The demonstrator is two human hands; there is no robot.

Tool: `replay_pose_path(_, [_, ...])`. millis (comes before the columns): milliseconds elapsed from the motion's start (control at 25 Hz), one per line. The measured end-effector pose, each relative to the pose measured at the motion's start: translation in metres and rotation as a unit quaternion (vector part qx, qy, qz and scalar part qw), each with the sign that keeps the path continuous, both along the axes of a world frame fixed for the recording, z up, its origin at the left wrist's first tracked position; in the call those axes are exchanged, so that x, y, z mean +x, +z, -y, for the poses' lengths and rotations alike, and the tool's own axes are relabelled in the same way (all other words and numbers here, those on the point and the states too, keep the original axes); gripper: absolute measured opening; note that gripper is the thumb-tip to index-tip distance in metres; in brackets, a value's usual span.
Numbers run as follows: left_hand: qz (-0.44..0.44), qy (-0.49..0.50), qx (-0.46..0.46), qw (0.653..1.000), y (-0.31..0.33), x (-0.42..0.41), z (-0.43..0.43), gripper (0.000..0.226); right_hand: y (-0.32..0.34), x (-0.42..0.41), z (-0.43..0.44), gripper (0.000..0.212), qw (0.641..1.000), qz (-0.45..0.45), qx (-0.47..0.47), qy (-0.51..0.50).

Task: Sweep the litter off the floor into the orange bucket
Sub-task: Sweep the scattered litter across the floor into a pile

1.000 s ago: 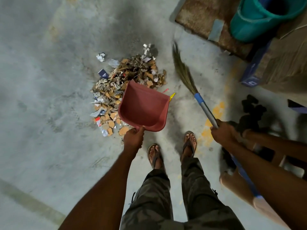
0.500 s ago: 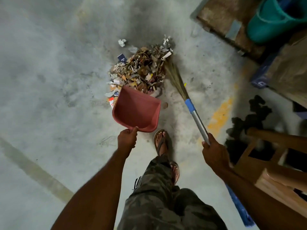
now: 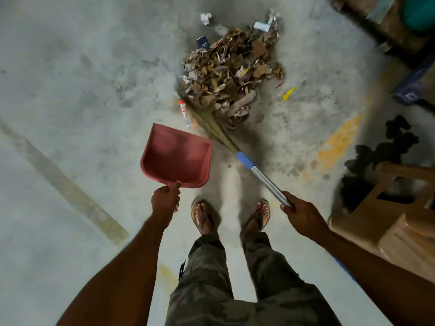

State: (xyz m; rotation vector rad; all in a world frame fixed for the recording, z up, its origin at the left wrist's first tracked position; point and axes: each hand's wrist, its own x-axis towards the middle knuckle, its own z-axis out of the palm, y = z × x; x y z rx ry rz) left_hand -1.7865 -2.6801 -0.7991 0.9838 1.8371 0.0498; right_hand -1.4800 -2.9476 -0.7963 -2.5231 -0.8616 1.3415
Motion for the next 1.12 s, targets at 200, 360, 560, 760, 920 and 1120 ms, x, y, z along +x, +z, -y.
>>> replay_pose_path(200, [-0.007, 0.006, -0.019, 1.000, -0.019, -0.067, -0.023, 0.042, -0.041, -0.045, -0.081, 0.048, 0.997, -0.006, -0.062, 0.042])
replay_pose_path(360, [0.004, -0.054, -0.023, 0.998, -0.023, -0.072, -0.059, 0.041, -0.054, -0.044, -0.118, 0.027, 0.993, 0.065, -0.093, -0.035])
replay_pose_path(560, [0.050, -0.102, -0.009, 0.994, -0.021, -0.026, -0.112, 0.041, -0.046, -0.015, -0.149, 0.031, 0.988, 0.092, -0.079, -0.091])
replay_pose_path(760, [0.058, -0.132, -0.001, 0.989, -0.021, 0.021, -0.147, 0.042, -0.031, -0.001, -0.147, 0.019, 0.988, 0.090, -0.052, -0.114])
replay_pose_path(920, [0.071, -0.129, 0.007, 0.989, -0.006, 0.043, -0.168, 0.042, 0.002, -0.001, -0.141, 0.028, 0.985, 0.085, -0.043, -0.144])
replay_pose_path(1120, [0.082, -0.167, -0.001, 0.982, 0.016, 0.043, -0.205, 0.041, 0.039, -0.011, -0.151, 0.033, 0.975, 0.105, -0.037, -0.194])
